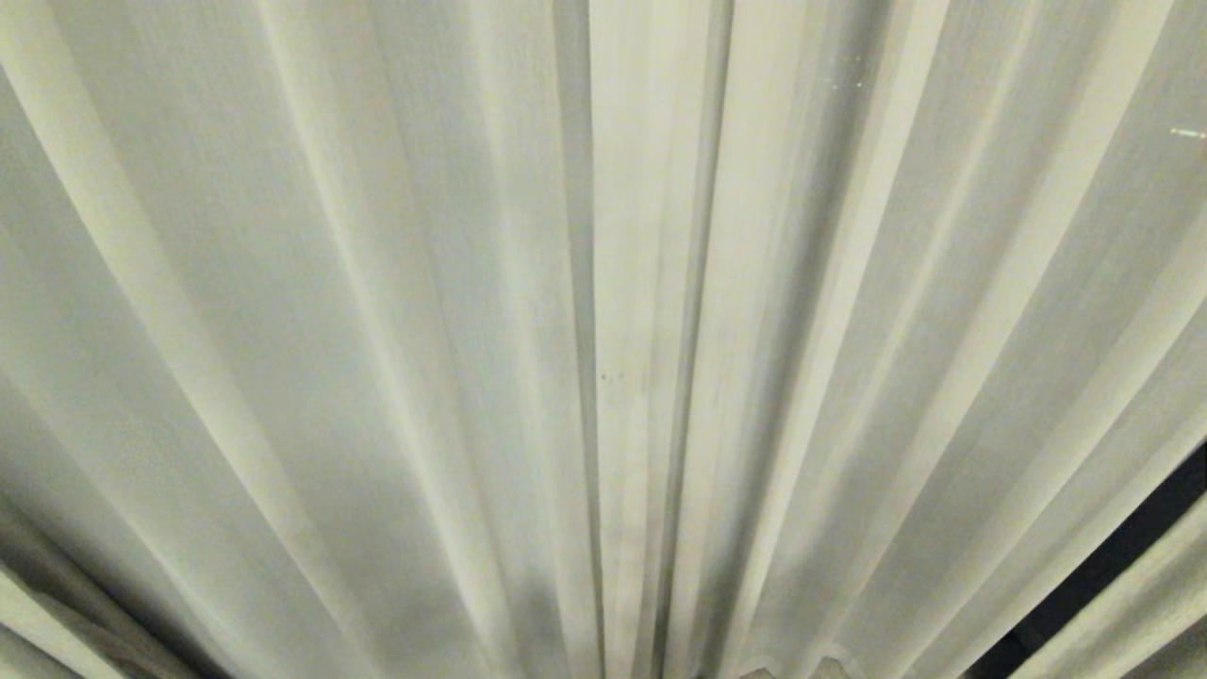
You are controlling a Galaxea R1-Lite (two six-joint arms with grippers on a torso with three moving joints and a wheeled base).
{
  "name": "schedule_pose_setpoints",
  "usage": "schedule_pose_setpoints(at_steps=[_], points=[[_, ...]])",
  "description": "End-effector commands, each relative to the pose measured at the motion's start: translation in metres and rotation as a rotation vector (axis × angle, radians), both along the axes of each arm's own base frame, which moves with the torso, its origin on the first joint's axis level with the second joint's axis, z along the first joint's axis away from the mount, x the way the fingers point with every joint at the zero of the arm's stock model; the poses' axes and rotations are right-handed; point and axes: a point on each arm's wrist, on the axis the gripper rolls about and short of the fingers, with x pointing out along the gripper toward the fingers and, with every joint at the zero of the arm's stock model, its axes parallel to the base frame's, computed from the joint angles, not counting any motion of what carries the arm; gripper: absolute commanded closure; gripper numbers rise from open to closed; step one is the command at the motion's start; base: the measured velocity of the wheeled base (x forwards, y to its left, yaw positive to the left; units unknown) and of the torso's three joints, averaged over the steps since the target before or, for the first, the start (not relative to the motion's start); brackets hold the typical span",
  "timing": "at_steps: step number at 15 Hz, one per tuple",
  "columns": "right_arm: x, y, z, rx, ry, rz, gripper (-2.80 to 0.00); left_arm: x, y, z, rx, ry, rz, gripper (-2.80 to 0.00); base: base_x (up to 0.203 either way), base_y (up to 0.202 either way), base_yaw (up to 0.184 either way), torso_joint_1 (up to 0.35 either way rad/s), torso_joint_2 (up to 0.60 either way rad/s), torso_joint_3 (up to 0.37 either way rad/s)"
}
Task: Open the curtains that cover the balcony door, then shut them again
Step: Pull the outer curtains open on both sides
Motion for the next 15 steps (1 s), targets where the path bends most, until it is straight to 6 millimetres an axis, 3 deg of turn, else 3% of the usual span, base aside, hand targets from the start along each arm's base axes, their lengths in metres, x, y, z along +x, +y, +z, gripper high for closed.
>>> schedule_pose_setpoints(at_steps=[1, 5, 15], points=[[-0.006, -0.001, -0.007, -0.011, 0.006, -0.039, 0.0, 0.0, 0.0, 0.0, 0.0, 0.0, -0.001, 0.0, 0.0, 0.0, 0.0, 0.0, 0.0, 0.0], [-0.021, -0.001, -0.014, -0.011, -0.136, -0.033, 0.0, 0.0, 0.0, 0.0, -0.001, 0.0, 0.0, 0.0, 0.0, 0.0, 0.0, 0.0, 0.0, 0.0], [-0.021, -0.001, -0.015, 0.03, -0.133, -0.036, 0.0, 0.0, 0.0, 0.0, -0.001, 0.0, -0.001, 0.0, 0.0, 0.0, 0.0, 0.0, 0.0, 0.0]])
